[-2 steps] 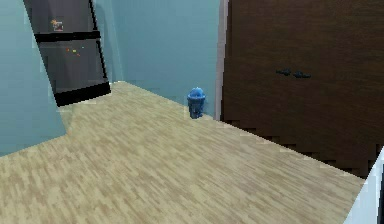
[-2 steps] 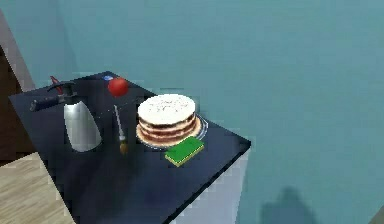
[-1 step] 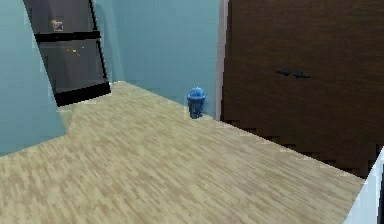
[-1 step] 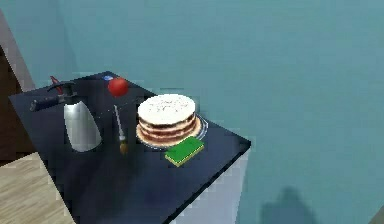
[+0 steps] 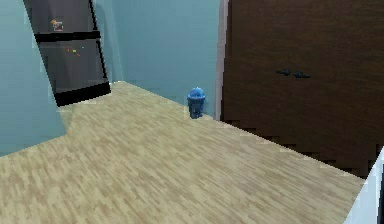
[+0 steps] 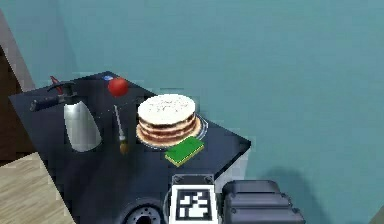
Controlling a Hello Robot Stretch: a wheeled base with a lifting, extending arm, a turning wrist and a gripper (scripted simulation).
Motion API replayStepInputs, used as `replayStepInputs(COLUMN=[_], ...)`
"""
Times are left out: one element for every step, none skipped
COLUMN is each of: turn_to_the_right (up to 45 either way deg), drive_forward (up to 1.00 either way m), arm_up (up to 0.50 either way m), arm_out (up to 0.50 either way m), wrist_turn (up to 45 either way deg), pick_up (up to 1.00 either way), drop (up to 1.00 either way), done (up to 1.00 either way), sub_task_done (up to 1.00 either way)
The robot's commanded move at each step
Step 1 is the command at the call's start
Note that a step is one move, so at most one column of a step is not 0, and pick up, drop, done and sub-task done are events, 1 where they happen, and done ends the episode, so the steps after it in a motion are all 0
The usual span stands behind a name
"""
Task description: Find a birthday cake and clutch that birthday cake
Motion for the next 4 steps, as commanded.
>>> replayStepInputs(turn_to_the_right=[0.0,0.0,0.0,0.0], drive_forward=[0.00,0.00,0.00,0.00], arm_up=[0.00,0.00,0.00,0.00], arm_out=[0.28,0.00,0.00,0.00], wrist_turn=[0.0,45.0,45.0,45.0], pick_up=[0.00,0.00,0.00,0.00], drop=[0.00,0.00,0.00,0.00], done=[0.00,0.00,0.00,0.00], sub_task_done=[0.00,0.00,0.00,0.00])
